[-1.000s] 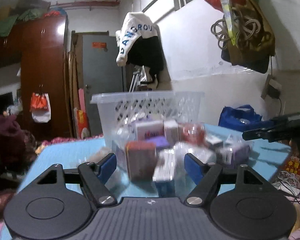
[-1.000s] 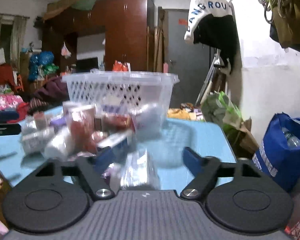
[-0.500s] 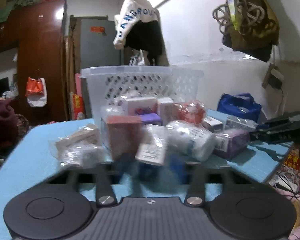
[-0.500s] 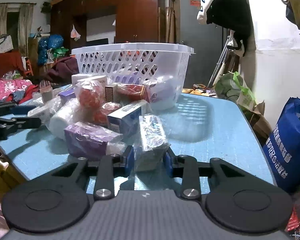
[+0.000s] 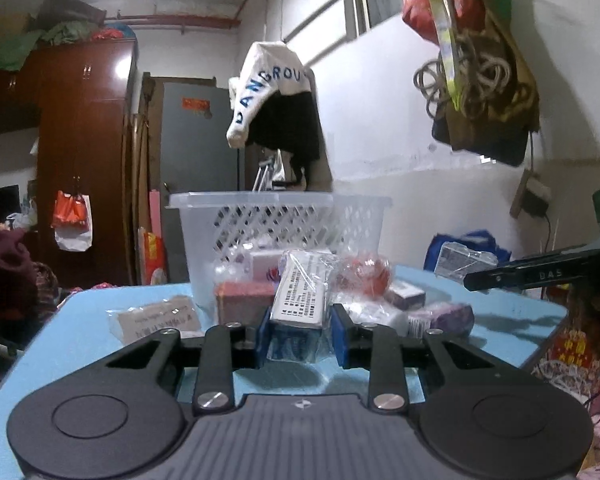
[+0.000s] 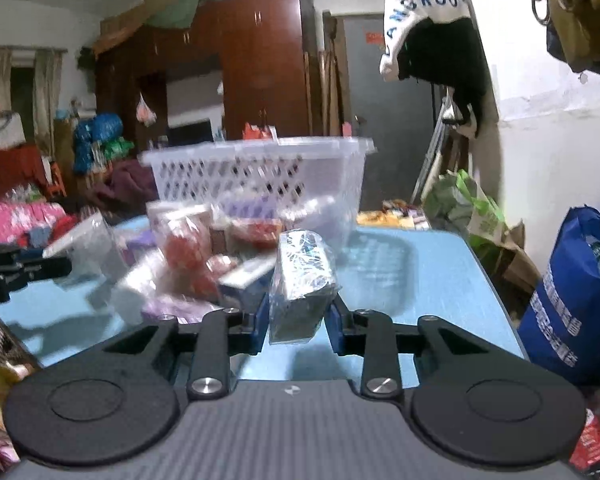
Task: Organize objects
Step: 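Grasp a white-and-blue medicine box with left gripper while right grasps a wrapped blue box, then drop both held boxes into the white basket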
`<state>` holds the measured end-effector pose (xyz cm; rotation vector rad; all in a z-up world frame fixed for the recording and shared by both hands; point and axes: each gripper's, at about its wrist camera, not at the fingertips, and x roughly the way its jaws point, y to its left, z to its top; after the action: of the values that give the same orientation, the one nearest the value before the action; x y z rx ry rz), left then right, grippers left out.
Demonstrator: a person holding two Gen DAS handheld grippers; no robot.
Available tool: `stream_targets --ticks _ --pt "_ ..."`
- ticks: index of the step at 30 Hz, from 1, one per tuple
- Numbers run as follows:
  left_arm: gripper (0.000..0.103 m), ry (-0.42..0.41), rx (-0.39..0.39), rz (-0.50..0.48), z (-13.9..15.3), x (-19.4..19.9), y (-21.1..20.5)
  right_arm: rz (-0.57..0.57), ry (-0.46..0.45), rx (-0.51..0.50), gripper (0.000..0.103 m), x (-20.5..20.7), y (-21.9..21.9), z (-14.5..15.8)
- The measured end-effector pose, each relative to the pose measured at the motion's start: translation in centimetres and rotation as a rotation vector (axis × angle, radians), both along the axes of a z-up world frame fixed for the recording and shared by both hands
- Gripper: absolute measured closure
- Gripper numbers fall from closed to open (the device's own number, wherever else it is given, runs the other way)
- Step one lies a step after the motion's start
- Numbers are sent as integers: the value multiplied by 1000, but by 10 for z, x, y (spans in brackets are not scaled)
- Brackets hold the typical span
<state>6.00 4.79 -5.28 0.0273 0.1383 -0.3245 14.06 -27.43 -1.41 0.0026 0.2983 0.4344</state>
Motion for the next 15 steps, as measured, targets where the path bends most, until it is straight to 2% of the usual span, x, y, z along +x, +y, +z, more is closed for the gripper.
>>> stream_targets --ticks 5,9,11,13,15 --pt "68 -18 -81 -2 17 -2 13 16 -77 7 69 -6 1 20" --pt "68 -68 -76 -7 59 19 18 49 -176 24 69 6 12 64" --pt "68 -79 -70 -16 91 45 17 64 -219 -15 69 27 29 89" --pt "68 -74 -72 -4 120 79 13 82 -220 -55 69 56 46 105" --pt "68 -27 -68 18 140 118 7 93 -200 -87 69 87 62 117"
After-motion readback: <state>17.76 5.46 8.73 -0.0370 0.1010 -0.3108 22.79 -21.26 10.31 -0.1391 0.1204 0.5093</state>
